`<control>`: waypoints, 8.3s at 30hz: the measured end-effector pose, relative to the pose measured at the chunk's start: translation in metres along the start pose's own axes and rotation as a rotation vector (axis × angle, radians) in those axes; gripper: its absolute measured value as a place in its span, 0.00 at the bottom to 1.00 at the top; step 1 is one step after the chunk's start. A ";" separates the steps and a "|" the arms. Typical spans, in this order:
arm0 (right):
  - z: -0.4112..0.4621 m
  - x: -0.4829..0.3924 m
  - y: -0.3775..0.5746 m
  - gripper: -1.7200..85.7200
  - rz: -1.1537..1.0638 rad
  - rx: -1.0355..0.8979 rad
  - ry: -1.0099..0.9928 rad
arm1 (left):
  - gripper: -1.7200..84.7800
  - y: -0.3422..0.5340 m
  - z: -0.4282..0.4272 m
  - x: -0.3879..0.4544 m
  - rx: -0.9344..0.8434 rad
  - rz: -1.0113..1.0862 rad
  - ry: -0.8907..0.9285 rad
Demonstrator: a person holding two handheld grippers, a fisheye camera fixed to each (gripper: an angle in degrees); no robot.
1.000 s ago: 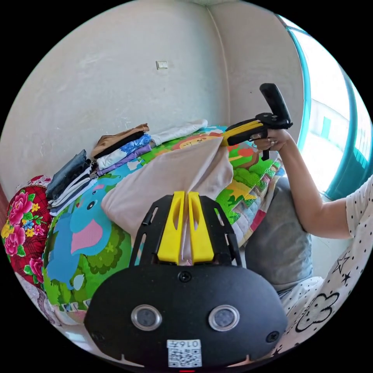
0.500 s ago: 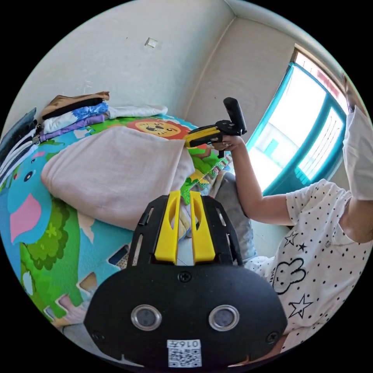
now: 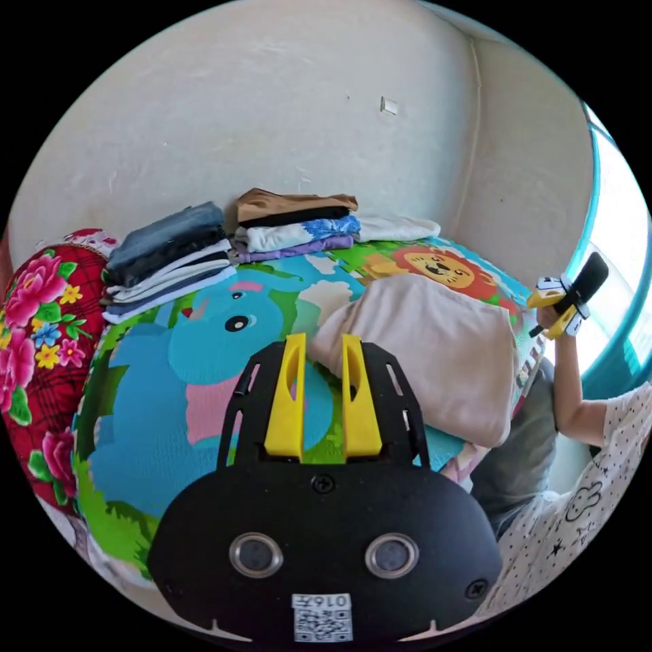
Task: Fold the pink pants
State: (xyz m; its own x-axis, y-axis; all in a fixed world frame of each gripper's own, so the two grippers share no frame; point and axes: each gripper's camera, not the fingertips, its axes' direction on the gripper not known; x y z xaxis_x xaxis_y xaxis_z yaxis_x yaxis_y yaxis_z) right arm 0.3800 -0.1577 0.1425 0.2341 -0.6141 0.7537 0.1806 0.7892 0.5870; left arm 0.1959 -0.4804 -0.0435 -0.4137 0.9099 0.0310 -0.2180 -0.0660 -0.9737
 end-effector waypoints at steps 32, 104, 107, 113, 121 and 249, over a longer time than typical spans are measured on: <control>0.173 -0.047 -0.070 0.07 -0.076 -0.494 0.317 | 0.04 -0.003 0.103 -0.087 -0.262 0.173 0.517; 0.086 0.110 0.046 0.02 0.348 -0.349 0.104 | 0.01 0.024 0.146 -0.072 -0.225 0.105 0.592; 0.082 0.115 0.051 0.02 0.362 -0.332 0.088 | 0.01 0.025 0.148 -0.074 -0.223 0.110 0.606; 0.078 0.125 0.060 0.02 0.392 -0.321 0.061 | 0.01 0.027 0.152 -0.087 -0.205 0.083 0.677; 0.073 0.137 0.070 0.02 0.429 -0.303 0.030 | 0.01 0.028 0.157 -0.093 -0.207 0.086 0.708; 0.264 -0.061 -0.108 0.05 -0.027 -0.468 -0.005 | 0.11 0.078 0.066 -0.198 0.211 -0.191 0.411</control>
State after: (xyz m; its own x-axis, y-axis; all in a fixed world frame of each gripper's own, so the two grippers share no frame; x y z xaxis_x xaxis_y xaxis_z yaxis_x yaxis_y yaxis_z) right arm 0.0942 -0.2060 0.1109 0.2187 -0.6337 0.7420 0.5981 0.6879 0.4112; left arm 0.2027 -0.6929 -0.1110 0.0237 0.9972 0.0712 -0.4476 0.0743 -0.8911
